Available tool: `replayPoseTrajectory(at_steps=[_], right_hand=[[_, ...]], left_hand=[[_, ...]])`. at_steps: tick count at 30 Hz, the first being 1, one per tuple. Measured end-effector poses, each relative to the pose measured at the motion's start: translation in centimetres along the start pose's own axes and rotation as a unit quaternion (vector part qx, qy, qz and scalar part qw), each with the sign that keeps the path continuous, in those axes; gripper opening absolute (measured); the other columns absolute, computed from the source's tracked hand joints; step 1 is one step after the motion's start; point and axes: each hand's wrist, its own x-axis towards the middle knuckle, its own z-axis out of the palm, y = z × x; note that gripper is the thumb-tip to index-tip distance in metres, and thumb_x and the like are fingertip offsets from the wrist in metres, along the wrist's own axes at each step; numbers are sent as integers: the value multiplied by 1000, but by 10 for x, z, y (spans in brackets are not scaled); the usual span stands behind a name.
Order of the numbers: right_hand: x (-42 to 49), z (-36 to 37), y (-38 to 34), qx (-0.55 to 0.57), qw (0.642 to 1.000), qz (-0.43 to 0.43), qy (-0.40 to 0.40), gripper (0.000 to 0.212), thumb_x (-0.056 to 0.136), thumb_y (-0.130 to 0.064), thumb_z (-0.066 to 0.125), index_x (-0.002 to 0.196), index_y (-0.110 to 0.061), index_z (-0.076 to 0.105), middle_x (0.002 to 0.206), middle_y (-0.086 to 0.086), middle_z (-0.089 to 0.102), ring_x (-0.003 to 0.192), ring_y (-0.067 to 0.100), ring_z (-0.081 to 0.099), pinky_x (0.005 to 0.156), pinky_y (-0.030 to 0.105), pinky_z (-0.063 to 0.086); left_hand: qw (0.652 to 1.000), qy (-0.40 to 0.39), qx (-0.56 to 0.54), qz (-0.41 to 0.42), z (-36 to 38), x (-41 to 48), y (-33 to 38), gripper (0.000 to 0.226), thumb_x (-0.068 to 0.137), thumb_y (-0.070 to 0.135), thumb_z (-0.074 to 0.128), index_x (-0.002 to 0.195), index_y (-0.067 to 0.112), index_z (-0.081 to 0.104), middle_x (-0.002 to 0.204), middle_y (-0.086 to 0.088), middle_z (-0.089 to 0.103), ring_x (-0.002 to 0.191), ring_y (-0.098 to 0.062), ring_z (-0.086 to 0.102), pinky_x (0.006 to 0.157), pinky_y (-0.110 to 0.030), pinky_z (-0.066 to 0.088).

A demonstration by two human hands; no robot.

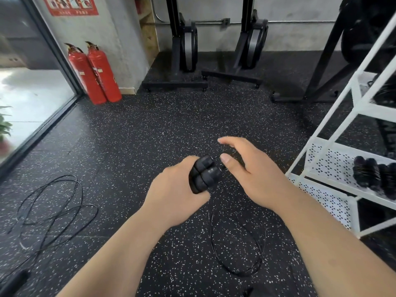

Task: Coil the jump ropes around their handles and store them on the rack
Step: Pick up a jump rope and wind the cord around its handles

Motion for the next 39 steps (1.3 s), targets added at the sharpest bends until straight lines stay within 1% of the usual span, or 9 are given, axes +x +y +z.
replayPoseTrajectory(at_steps=[3,5,9,12,17,21,24,31,39], right_hand=[[0,2,0,28,999,14,-21,42,107,-61,30,115,-40,65,102,-12,73,94,5,65,89,34,54],[0,0,-1,42,999,17,-1,43,105,-64,28,91,-38,60,80,-1,67,74,15,63,77,47,55],[4,-6,0,55,998,-2,35,30,112,-48,42,98,-42,68,64,-7,56,57,6,50,61,29,44],[5,-4,-2,47,997,3,69,25,111,-43,49,108,-38,73,66,-19,60,60,6,53,57,19,39],[2,13,-14,22,993,16,114,23,109,-34,58,123,-32,75,81,-23,65,80,-7,61,71,6,41],[-6,41,-28,-28,995,-15,92,23,109,-34,55,124,-34,72,100,-16,72,88,5,66,82,35,57],[-12,55,-35,-47,996,-34,73,28,108,-43,44,118,-34,68,98,-12,69,85,14,66,75,44,58],[-11,51,-37,-73,993,-56,73,26,108,-36,53,127,-39,71,82,-9,54,68,14,56,62,43,53],[-18,56,-36,23,994,-14,105,40,103,-23,67,132,-50,69,98,-17,59,88,3,63,77,24,53]], left_hand=[[994,-24,-107,-14,2,4,-2,35,76,28,78,102,42,59,77,19,65,62,-3,56,59,-25,46],[981,-40,-186,-22,3,8,-4,27,79,22,82,91,35,61,69,19,60,58,-5,49,60,-26,43],[914,-83,-393,-67,3,9,-5,29,80,27,84,105,27,69,74,-3,61,64,-21,52,66,-40,48],[856,-76,-499,-106,8,8,3,46,80,27,84,121,14,69,75,-7,57,61,-20,49,60,-36,47],[726,-30,-658,-198,21,6,18,50,81,36,89,120,13,67,84,-3,62,62,-15,52,58,-33,49],[624,40,-728,-280,22,11,18,41,83,42,88,108,15,71,89,-2,70,66,-14,65,60,-33,57],[622,65,-710,-323,22,11,19,49,87,49,85,116,11,70,104,-8,82,88,-25,81,69,-39,63],[636,79,-700,-315,24,13,16,33,90,30,84,114,12,68,107,-12,76,96,-31,78,89,-63,62],[618,114,-724,-287,20,20,11,11,92,11,67,102,15,65,95,-7,67,92,-29,66,94,-53,59]])
